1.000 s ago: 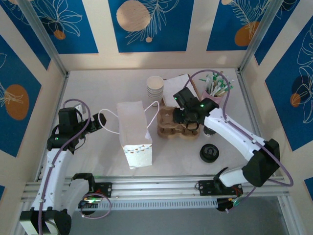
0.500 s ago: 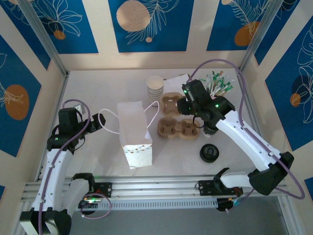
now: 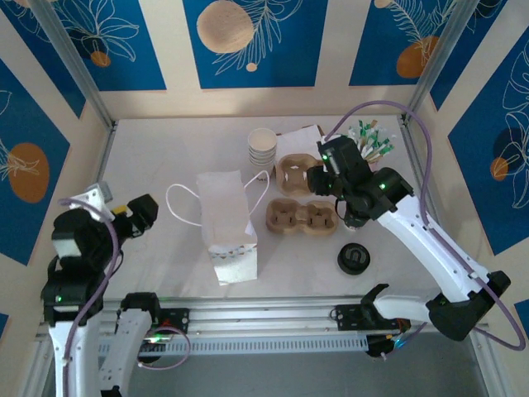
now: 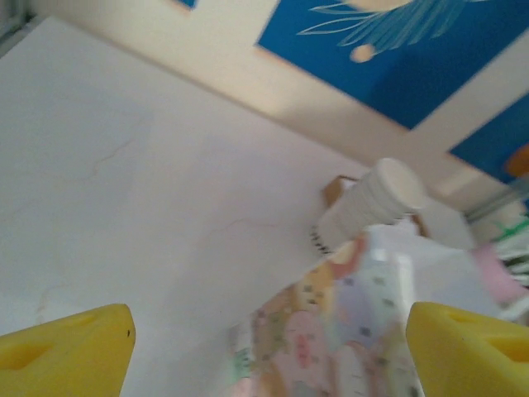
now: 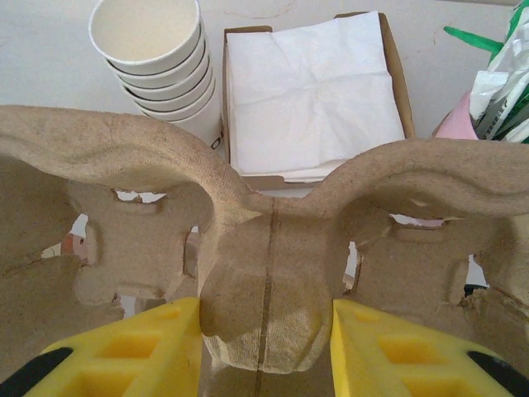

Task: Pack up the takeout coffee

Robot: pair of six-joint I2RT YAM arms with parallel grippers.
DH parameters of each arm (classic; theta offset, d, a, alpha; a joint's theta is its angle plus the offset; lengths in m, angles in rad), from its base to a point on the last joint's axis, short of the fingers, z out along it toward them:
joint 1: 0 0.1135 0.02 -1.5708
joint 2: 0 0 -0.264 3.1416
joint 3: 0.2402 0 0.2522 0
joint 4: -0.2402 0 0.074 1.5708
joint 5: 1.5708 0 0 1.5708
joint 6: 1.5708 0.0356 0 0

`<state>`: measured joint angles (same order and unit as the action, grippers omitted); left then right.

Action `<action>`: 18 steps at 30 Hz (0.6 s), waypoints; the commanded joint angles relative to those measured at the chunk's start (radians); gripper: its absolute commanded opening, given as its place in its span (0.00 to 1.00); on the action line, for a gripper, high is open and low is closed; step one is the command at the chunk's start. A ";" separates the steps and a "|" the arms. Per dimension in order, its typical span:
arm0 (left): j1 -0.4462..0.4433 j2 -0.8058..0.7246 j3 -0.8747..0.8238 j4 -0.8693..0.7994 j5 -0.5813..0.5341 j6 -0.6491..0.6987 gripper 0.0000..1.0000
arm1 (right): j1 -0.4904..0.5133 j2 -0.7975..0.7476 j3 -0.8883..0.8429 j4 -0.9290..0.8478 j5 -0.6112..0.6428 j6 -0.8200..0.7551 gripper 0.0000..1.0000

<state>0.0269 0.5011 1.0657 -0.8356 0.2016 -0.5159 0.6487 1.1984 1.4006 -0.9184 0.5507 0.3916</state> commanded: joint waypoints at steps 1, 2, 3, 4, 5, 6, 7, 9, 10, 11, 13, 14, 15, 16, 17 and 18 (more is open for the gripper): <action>0.008 0.012 0.032 -0.035 0.207 -0.043 0.85 | 0.006 -0.032 0.003 -0.007 0.001 -0.014 0.43; 0.008 0.021 0.033 -0.027 0.247 -0.056 0.85 | 0.006 -0.035 0.001 -0.007 -0.003 -0.013 0.43; 0.008 0.031 0.033 -0.016 0.285 -0.065 0.85 | 0.006 -0.039 -0.001 -0.007 -0.006 -0.010 0.43; 0.008 0.042 0.031 -0.006 0.316 -0.075 0.85 | 0.006 -0.043 -0.003 -0.007 -0.010 -0.007 0.43; 0.008 0.055 0.026 0.002 0.348 -0.083 0.85 | 0.006 -0.046 -0.007 -0.006 -0.016 -0.005 0.43; 0.006 0.066 0.016 0.015 0.388 -0.084 0.84 | 0.006 -0.049 -0.014 -0.002 -0.021 -0.002 0.43; 0.003 0.075 0.001 0.025 0.420 -0.078 0.83 | 0.006 -0.051 -0.017 0.001 -0.023 -0.002 0.43; -0.011 0.103 -0.014 0.006 0.425 -0.051 0.83 | 0.006 -0.051 -0.026 0.009 -0.027 -0.002 0.43; -0.021 0.115 -0.013 -0.010 0.418 -0.037 0.83 | 0.006 -0.048 -0.027 0.011 -0.029 -0.001 0.43; -0.030 0.126 -0.013 -0.025 0.408 -0.027 0.83 | 0.006 -0.044 -0.028 0.012 -0.031 0.000 0.43; -0.054 0.141 -0.020 -0.025 0.395 -0.025 0.84 | 0.006 -0.037 -0.025 0.013 -0.036 0.001 0.43; -0.069 0.147 -0.028 -0.018 0.388 -0.025 0.84 | 0.006 -0.034 -0.024 0.015 -0.040 0.001 0.43; -0.088 0.157 -0.032 -0.017 0.375 -0.026 0.84 | 0.007 -0.031 -0.024 0.016 -0.044 0.001 0.42; -0.106 0.168 -0.032 -0.020 0.361 -0.025 0.84 | 0.008 -0.029 -0.024 0.016 -0.046 0.000 0.42; -0.131 0.180 -0.031 -0.022 0.341 -0.023 0.84 | 0.007 -0.027 -0.024 0.016 -0.046 0.000 0.42; -0.158 0.195 -0.029 -0.022 0.321 -0.020 0.83 | 0.008 -0.024 -0.022 0.013 -0.046 -0.002 0.42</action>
<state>-0.0834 0.6762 1.0416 -0.8413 0.5461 -0.5648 0.6491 1.1698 1.3788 -0.9199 0.5232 0.3927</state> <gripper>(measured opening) 0.836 0.426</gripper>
